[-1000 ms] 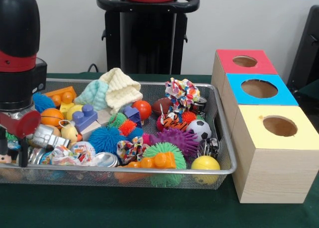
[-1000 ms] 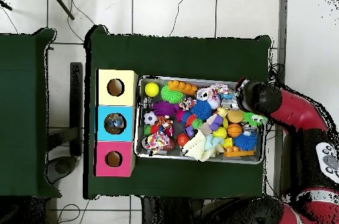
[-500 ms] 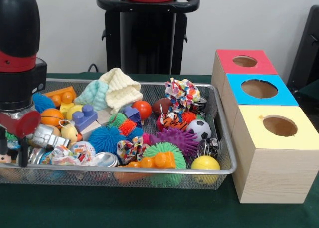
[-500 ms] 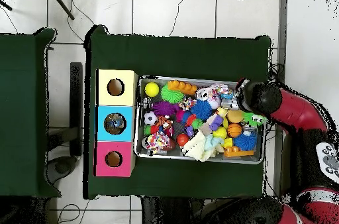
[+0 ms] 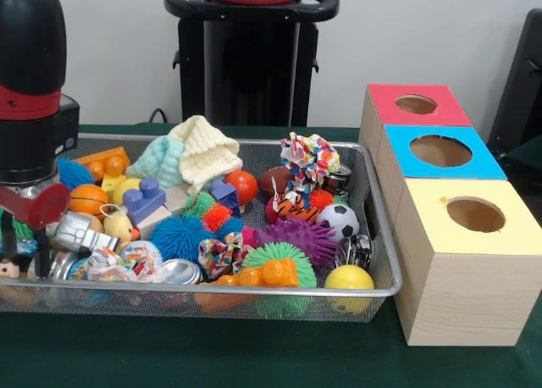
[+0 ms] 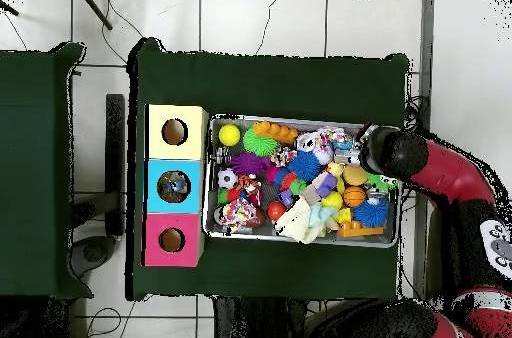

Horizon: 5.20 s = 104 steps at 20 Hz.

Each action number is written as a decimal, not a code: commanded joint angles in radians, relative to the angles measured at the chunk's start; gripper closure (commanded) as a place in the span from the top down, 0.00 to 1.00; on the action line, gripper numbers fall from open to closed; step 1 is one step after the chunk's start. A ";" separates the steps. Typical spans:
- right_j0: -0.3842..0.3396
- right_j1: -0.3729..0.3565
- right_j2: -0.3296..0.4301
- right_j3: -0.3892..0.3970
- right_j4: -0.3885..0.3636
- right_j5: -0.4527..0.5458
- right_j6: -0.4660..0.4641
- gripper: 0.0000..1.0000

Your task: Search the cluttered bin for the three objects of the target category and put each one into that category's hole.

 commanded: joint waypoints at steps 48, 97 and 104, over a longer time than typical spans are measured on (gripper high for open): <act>0.089 -0.044 -0.058 0.501 0.129 0.090 0.087 1.00; 0.051 0.013 -0.044 0.167 0.016 0.000 -0.003 1.00; 0.022 0.023 -0.058 0.136 -0.020 -0.008 -0.020 1.00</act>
